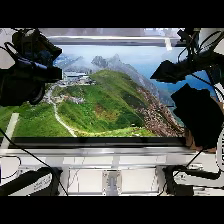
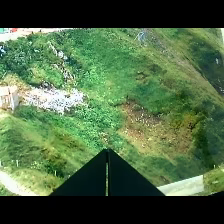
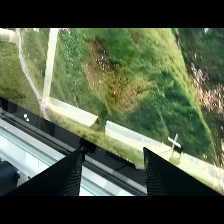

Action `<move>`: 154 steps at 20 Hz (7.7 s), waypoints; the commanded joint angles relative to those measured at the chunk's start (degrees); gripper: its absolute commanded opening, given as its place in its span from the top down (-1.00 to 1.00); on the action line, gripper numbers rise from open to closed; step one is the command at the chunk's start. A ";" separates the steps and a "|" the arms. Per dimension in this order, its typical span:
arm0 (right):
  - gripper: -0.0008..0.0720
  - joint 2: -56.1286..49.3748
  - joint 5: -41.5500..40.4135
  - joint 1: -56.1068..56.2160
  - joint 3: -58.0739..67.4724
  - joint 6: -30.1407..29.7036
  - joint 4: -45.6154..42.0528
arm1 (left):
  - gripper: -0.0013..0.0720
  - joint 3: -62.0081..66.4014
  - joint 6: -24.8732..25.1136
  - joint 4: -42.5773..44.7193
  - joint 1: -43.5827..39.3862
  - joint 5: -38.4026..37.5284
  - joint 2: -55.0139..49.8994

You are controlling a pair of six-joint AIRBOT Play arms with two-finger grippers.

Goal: Fold the clothes and pants, and hang the long-sleeved shirts on hangers.

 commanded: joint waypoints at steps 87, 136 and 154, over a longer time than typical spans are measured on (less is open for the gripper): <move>-0.53 -12.61 5.44 -10.21 14.45 -10.36 -4.98 | 0.83 -4.96 -17.09 13.92 -22.32 0.13 -10.14; -0.58 -15.41 -3.04 14.27 -6.47 -8.76 -6.64 | -0.07 -11.23 33.33 -41.38 15.10 -14.34 -31.26; -0.41 -19.04 -18.38 28.02 -27.43 -19.15 2.64 | 0.83 -11.23 33.29 -41.86 14.29 -8.94 -31.19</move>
